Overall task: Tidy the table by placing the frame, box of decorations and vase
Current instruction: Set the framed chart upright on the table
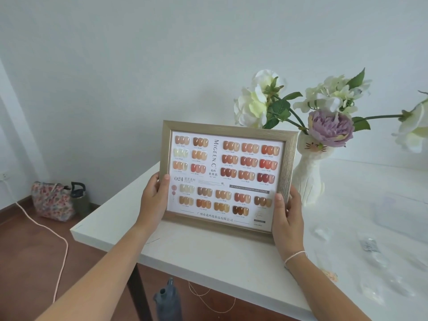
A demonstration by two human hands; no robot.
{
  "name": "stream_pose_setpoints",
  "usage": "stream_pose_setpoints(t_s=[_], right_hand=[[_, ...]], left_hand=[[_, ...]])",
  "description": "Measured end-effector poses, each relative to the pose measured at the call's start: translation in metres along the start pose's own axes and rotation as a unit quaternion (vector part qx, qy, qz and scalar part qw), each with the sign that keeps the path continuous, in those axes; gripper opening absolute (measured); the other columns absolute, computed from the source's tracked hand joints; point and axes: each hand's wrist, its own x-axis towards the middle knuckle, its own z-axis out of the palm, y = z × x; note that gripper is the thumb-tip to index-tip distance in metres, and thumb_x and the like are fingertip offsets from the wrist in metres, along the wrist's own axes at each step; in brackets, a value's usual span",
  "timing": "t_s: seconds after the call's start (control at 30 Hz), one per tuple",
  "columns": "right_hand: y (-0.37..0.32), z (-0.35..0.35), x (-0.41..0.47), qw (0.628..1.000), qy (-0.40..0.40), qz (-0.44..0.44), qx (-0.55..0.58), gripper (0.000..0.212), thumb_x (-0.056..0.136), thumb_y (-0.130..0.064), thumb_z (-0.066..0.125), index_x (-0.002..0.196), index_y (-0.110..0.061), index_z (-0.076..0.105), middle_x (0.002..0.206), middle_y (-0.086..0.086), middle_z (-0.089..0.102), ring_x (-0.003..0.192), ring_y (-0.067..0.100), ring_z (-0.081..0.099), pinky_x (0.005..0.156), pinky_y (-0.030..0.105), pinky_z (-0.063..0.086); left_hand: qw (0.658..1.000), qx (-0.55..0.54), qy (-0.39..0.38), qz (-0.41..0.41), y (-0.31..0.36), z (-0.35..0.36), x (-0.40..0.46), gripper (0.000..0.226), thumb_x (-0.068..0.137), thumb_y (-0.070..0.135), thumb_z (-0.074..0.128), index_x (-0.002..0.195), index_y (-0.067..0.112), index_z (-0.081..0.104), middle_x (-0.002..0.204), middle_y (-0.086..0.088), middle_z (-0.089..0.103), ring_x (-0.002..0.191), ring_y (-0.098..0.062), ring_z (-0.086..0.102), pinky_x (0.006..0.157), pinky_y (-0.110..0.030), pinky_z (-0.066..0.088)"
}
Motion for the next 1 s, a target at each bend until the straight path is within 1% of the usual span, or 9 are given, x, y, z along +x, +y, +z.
stream_pose_setpoints(t_s=[0.17, 0.27, 0.37, 0.47, 0.5, 0.63, 0.83, 0.93, 1.0], right_hand=[[0.001, 0.0, 0.002, 1.0, 0.006, -0.008, 0.0, 0.029, 0.094, -0.032, 0.041, 0.123, -0.037, 0.042, 0.084, -0.011, 0.064, 0.073, -0.004, 0.062, 0.06, 0.01, 0.049], [0.0, 0.004, 0.003, 1.0, -0.003, -0.004, 0.007, 0.027, 0.094, -0.033, 0.041, 0.12, -0.041, 0.043, 0.084, -0.009, 0.065, 0.077, 0.002, 0.063, 0.065, 0.017, 0.051], [-0.002, 0.012, 0.007, 1.0, -0.017, -0.008, 0.013, 0.026, 0.094, -0.034, 0.041, 0.118, -0.043, 0.043, 0.082, -0.011, 0.064, 0.074, -0.002, 0.063, 0.06, 0.012, 0.05], [-0.005, 0.029, 0.012, 0.999, -0.044, -0.001, 0.026, 0.027, 0.093, -0.037, 0.041, 0.12, -0.042, 0.042, 0.091, -0.01, 0.066, 0.084, 0.005, 0.065, 0.066, 0.02, 0.053], [-0.006, 0.036, 0.014, 0.998, -0.053, 0.001, 0.029, 0.027, 0.093, -0.037, 0.041, 0.12, -0.042, 0.041, 0.094, -0.011, 0.066, 0.084, 0.004, 0.066, 0.066, 0.019, 0.053], [-0.011, 0.067, 0.025, 0.995, -0.091, 0.001, 0.04, 0.027, 0.094, -0.037, 0.04, 0.121, -0.04, 0.038, 0.095, -0.015, 0.065, 0.079, -0.005, 0.065, 0.057, 0.01, 0.051], [-0.013, 0.111, 0.057, 0.99, -0.129, 0.007, 0.056, 0.034, 0.094, -0.037, 0.041, 0.128, -0.032, 0.04, 0.096, -0.017, 0.064, 0.077, -0.01, 0.064, 0.056, 0.005, 0.047], [-0.008, 0.129, 0.073, 0.989, -0.141, 0.009, 0.048, 0.033, 0.094, -0.039, 0.041, 0.127, -0.033, 0.041, 0.096, -0.017, 0.065, 0.078, -0.009, 0.064, 0.059, 0.005, 0.048], [-0.003, 0.138, 0.085, 0.988, -0.148, 0.011, 0.043, 0.031, 0.094, -0.039, 0.041, 0.124, -0.035, 0.042, 0.095, -0.017, 0.064, 0.078, -0.011, 0.063, 0.059, 0.003, 0.046]], left_hand=[[1.0, -0.01, 0.005, 0.001, -0.004, -0.001, 0.001, 0.016, 0.093, 0.044, 0.042, 0.102, 0.044, 0.056, 0.098, 0.017, 0.072, 0.089, -0.003, 0.069, 0.068, -0.022, 0.055], [1.0, -0.011, 0.013, 0.002, -0.005, -0.005, 0.002, 0.015, 0.093, 0.045, 0.042, 0.098, 0.046, 0.057, 0.096, 0.022, 0.071, 0.087, -0.001, 0.069, 0.063, -0.019, 0.054], [1.0, -0.017, 0.023, 0.003, -0.006, -0.014, 0.002, 0.018, 0.093, 0.045, 0.043, 0.102, 0.039, 0.057, 0.095, 0.021, 0.072, 0.087, -0.002, 0.069, 0.058, -0.015, 0.054], [0.999, -0.015, 0.041, 0.004, -0.005, -0.03, 0.005, 0.025, 0.092, 0.046, 0.043, 0.11, 0.033, 0.055, 0.096, 0.019, 0.071, 0.086, 0.0, 0.068, 0.056, -0.013, 0.053], [0.999, -0.012, 0.049, 0.005, -0.005, -0.036, 0.007, 0.027, 0.092, 0.047, 0.042, 0.111, 0.032, 0.054, 0.097, 0.02, 0.07, 0.086, 0.0, 0.068, 0.055, -0.013, 0.053], [0.997, -0.003, 0.08, 0.006, -0.001, -0.059, 0.018, 0.028, 0.093, 0.046, 0.042, 0.113, 0.03, 0.053, 0.1, 0.019, 0.067, 0.087, -0.006, 0.068, 0.059, -0.016, 0.054], [0.993, -0.003, 0.118, 0.015, -0.002, -0.082, 0.047, 0.031, 0.094, 0.042, 0.042, 0.118, 0.025, 0.051, 0.105, 0.009, 0.067, 0.092, -0.012, 0.067, 0.068, -0.029, 0.055], [0.991, -0.005, 0.133, 0.018, -0.006, -0.088, 0.064, 0.03, 0.095, 0.041, 0.042, 0.118, 0.024, 0.052, 0.104, 0.011, 0.067, 0.09, -0.01, 0.067, 0.064, -0.023, 0.055], [0.99, -0.006, 0.137, 0.016, -0.01, -0.09, 0.076, 0.031, 0.095, 0.04, 0.042, 0.119, 0.023, 0.051, 0.104, 0.01, 0.067, 0.092, -0.01, 0.067, 0.066, -0.025, 0.055]])
